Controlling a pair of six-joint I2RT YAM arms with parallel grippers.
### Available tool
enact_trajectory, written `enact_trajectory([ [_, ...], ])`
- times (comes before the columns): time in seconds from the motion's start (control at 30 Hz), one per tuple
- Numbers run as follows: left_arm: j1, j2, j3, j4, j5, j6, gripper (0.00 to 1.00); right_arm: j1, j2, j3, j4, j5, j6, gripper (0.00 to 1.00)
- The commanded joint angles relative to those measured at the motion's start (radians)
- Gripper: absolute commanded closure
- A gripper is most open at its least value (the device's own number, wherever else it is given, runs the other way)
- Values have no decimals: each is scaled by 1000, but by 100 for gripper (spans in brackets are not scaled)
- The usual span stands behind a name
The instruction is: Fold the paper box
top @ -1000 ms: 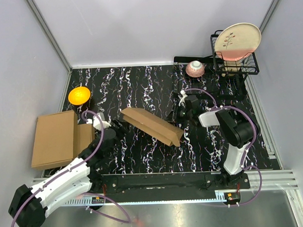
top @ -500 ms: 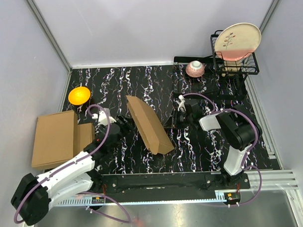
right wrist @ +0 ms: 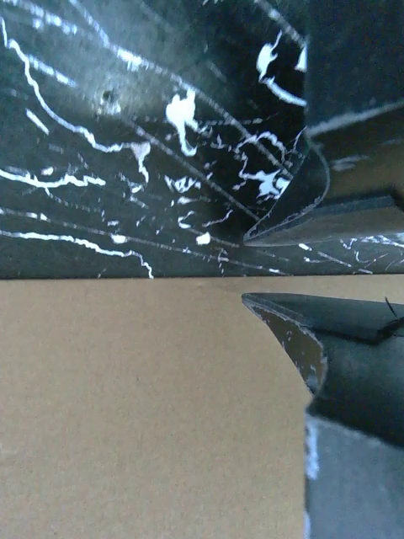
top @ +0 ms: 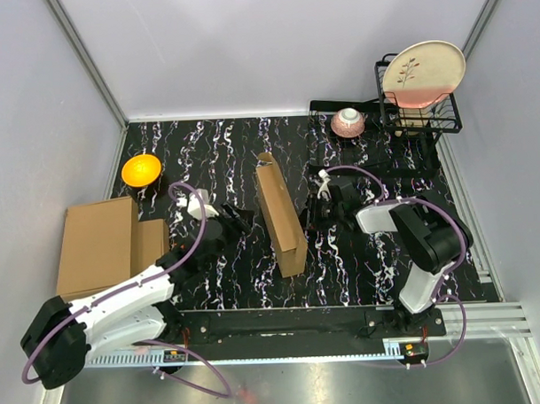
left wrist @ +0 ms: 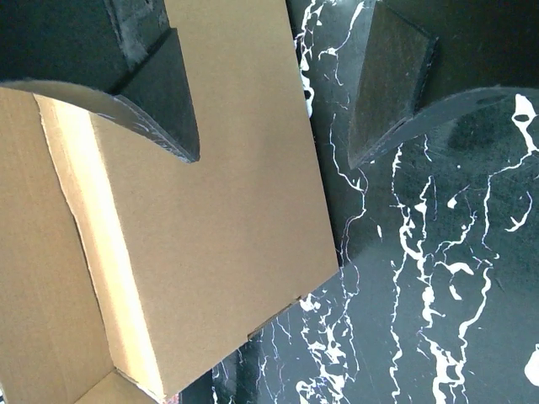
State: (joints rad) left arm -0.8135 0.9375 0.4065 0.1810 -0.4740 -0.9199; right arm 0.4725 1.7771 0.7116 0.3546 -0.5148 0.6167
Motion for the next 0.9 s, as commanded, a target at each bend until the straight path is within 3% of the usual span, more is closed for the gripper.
enact_trajectory([
  [0.0, -1, -31, 23, 29, -12, 9, 26, 11, -80, 6, -115, 123, -48, 64],
  [0.2, -1, -39, 28, 6, -26, 15, 26, 2, -154, 48, -206, 229, -90, 62],
  [0.33, -1, -80, 41, -64, -78, 30, 24, -34, -160, 89, -169, 240, -91, 62],
  [0.47, 55, -167, 55, -181, -161, 52, 21, -74, -73, 213, -63, 106, -42, 62],
  [0.67, 264, -324, 18, -293, -28, 56, 21, -133, 172, 443, 73, -236, 101, 67],
  [0.87, 315, -319, 25, -324, 28, 47, 20, -133, 335, 607, 82, -436, 115, 68],
])
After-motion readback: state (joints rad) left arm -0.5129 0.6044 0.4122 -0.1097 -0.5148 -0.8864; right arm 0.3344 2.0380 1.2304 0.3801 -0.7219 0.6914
